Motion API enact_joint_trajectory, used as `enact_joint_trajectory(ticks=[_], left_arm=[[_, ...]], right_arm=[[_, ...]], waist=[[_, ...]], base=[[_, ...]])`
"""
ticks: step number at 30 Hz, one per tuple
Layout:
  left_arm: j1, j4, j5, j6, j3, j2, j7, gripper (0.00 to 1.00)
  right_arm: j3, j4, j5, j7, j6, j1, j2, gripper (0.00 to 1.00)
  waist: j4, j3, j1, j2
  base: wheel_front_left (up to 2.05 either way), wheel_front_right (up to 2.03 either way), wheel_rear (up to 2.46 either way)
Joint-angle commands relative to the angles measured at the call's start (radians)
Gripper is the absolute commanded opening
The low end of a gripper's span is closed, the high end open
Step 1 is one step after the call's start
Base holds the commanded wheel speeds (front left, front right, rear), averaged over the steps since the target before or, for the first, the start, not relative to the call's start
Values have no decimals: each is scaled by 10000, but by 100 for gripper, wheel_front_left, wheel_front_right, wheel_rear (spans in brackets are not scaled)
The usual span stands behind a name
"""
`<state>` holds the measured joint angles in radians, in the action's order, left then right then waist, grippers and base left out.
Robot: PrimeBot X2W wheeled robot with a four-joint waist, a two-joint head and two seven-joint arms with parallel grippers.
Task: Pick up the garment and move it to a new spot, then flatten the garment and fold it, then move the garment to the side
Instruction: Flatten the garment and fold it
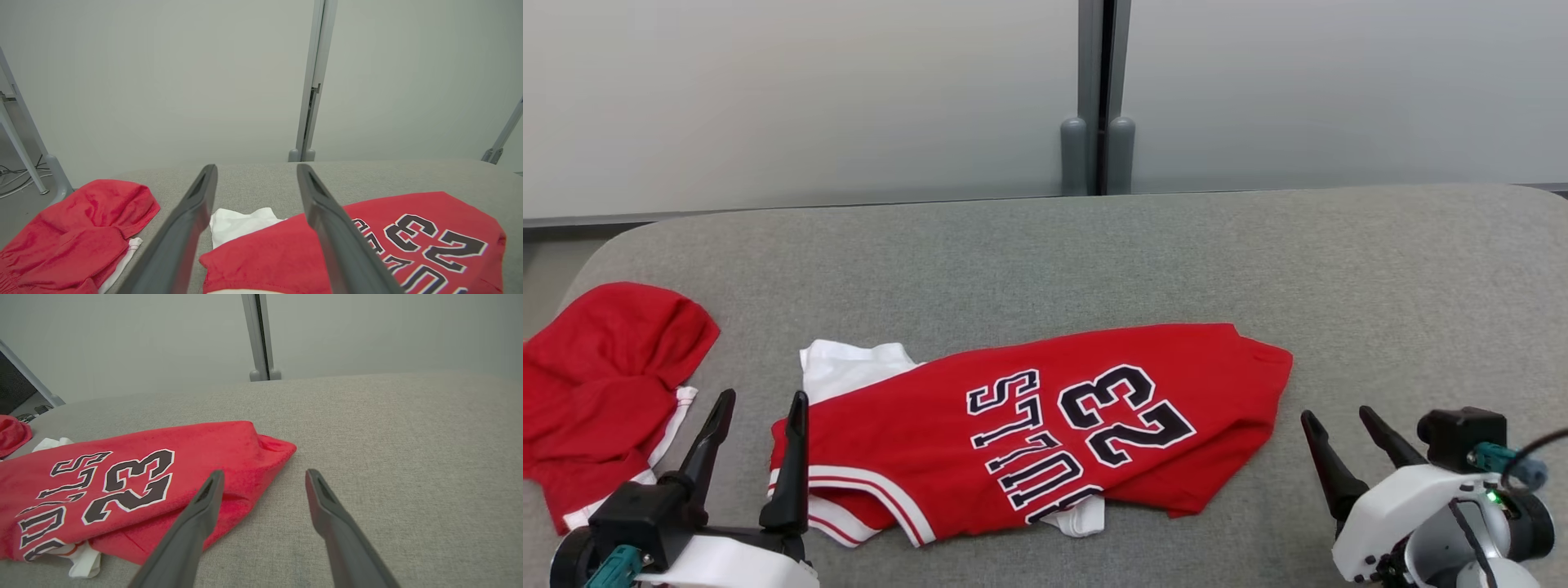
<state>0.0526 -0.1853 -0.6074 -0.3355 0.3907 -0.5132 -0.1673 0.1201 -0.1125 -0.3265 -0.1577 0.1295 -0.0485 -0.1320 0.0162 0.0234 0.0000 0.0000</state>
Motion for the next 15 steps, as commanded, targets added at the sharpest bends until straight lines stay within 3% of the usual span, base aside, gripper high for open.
enact_joint_trajectory(ticks=[1,8,15], left_arm=[[-240,10,-23,79,16,24,11,100],[-535,131,-42,200,171,109,71,100],[-731,301,-74,285,286,217,98,100]], right_arm=[[-49,-411,-122,-609,22,-296,55,100],[-136,-1488,-389,-2157,22,-847,231,100],[-565,-2393,-413,-2733,22,-1283,493,100]], waist=[[304,227,0,0],[828,570,0,0],[1323,799,0,0]], base=[[0,0,0],[0,0,0],[0,0,0]])
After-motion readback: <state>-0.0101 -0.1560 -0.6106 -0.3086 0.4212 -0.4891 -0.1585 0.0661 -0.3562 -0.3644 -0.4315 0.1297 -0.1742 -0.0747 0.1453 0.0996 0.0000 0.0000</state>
